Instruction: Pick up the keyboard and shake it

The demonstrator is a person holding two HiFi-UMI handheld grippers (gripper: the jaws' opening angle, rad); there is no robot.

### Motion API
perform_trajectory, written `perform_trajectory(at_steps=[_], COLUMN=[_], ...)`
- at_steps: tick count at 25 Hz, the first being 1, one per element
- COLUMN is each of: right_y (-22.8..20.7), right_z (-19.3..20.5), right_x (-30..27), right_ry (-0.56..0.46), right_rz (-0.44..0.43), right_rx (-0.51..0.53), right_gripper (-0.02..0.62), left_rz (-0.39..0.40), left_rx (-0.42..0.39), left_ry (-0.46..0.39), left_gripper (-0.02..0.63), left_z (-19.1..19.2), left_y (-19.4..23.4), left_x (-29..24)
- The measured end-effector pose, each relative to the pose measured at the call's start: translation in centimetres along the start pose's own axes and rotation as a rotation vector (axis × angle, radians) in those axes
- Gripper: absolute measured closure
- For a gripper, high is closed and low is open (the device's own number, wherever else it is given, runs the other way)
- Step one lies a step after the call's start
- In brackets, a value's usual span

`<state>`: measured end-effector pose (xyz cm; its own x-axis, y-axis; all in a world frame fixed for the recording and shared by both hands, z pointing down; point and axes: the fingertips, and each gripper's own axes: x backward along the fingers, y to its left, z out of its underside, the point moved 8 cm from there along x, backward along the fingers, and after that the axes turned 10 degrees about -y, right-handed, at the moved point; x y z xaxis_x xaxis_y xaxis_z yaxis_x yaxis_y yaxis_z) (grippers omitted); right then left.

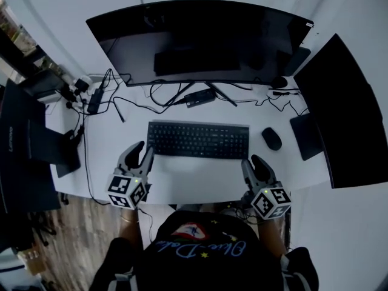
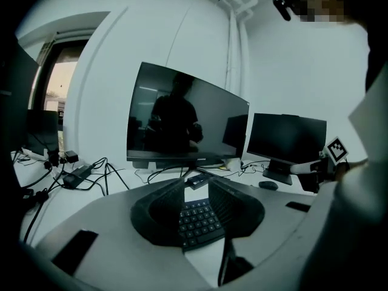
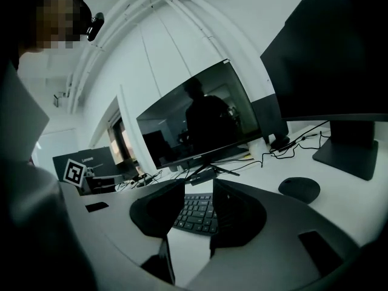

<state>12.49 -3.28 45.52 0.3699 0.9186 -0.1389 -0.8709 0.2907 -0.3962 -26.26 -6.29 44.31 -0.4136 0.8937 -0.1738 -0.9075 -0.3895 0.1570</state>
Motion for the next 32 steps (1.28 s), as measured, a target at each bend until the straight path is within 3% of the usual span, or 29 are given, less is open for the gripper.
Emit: perform_trajectory(at_steps=[8, 13, 26, 32], right_y=[1.3, 2.2, 3.6, 4.0], right_z=[0.4, 0.8, 1.0, 0.9], right_x=[-0.6, -0.6, -0.9, -0.9], right_ry=[0.003, 0.006, 0.012, 0.013], right_rz=[0.115, 0.169, 0.245, 0.257], right_rx=[0.003, 0.005, 0.027, 0.033], right_gripper=[0.462, 0.460, 0.459, 0.456], left_rz=[0.103, 0.129, 0.192, 0.193], left_rx=[0.067, 0.168, 0.443, 0.464], left_ry=[0.157, 0.222, 0.387, 0.427], left_gripper=[0.494, 0.491, 0.442, 0.436], left_z=[3.2, 5.4, 10.4, 10.8], left_y=[6.6, 10.1, 13.1, 13.2], left_x=[-4.1, -6.5, -10.0, -11.0])
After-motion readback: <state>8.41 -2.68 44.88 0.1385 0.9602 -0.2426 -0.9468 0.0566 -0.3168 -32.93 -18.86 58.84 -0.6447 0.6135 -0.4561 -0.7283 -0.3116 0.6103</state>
